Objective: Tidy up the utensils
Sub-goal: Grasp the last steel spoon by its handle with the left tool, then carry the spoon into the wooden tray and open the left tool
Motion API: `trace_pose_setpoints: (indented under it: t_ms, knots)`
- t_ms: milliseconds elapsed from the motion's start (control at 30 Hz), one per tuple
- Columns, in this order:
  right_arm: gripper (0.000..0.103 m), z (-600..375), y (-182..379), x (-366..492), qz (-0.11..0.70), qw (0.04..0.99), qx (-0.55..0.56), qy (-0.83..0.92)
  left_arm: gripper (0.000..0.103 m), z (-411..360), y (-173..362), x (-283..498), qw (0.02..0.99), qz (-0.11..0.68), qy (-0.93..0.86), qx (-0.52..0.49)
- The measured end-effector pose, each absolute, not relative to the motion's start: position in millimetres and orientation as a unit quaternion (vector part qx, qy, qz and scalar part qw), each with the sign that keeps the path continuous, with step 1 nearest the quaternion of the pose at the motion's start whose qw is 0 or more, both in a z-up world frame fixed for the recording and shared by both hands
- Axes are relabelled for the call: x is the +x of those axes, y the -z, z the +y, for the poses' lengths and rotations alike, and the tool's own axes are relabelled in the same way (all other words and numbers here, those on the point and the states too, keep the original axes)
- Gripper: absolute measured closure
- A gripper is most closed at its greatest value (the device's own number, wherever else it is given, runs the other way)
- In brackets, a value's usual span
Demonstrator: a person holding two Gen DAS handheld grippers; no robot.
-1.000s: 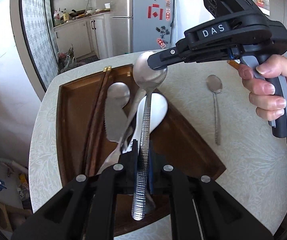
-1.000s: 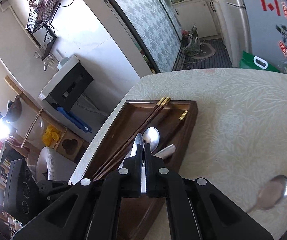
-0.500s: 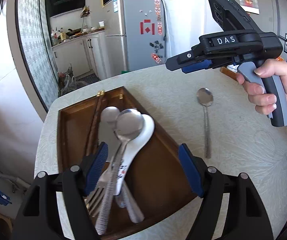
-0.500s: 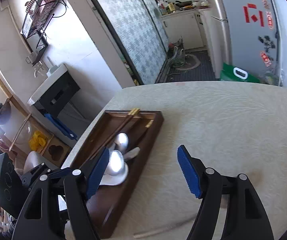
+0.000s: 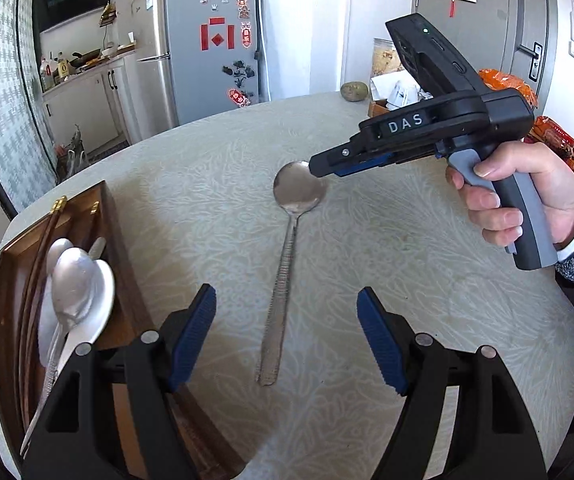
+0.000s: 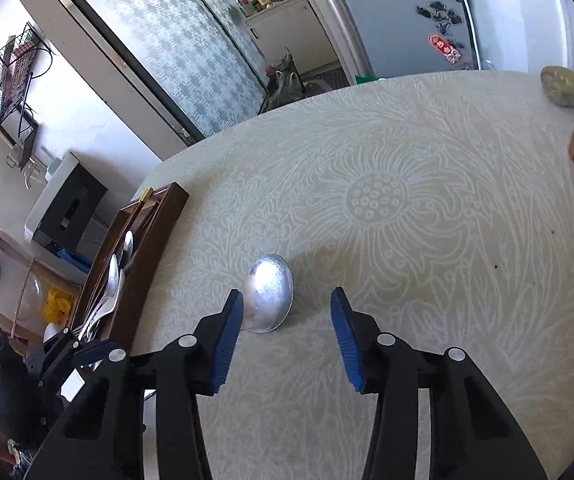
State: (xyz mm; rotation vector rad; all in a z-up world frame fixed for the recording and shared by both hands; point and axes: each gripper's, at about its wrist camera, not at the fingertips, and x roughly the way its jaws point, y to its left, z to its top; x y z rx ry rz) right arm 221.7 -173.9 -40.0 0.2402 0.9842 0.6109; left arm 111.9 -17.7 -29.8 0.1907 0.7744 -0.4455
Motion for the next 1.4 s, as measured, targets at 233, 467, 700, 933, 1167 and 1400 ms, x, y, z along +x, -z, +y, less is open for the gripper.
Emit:
trace_pose_setpoints:
  t_ms: [233, 467, 700, 933, 1167, 1400]
  knots:
    - [0.064, -156.7, 48.4, 228.6, 0.461, 0.826, 0.099, -0.309, 0.027, -28.9, 42.6, 133.0, 0.888, 0.399, 0.215, 0.082]
    - [0.1, -152.5, 41.4, 222.7, 0.457, 0.816, 0.104, -0.338, 0.049, -30.0, 50.4, 143.6, 0.88, 0.421, 0.2, 0.09]
    - [0.101, -160.8, 4.9, 201.7, 0.429, 0.822, 0.113, -0.356, 0.094, -31.1, 37.7, 134.9, 0.883, 0.411, 0.208, 0.091]
    - [0.101, -144.2, -29.3, 186.0, 0.407, 0.83, 0.1, -0.367, 0.094, -12.5, 5.5, 113.7, 0.897, 0.382, 0.202, 0.091]
    - [0.101, -79.6, -49.0, 184.7, 0.399, 0.822, 0.077, -0.399, 0.094, 43.9, -11.2, 97.1, 0.91, 0.372, 0.164, 0.08]
    - [0.101, -1.5, -36.7, 205.6, 0.41, 0.804, 0.056, -0.427, 0.094, 95.9, 0.0, 104.9, 0.914, 0.387, 0.107, 0.067]
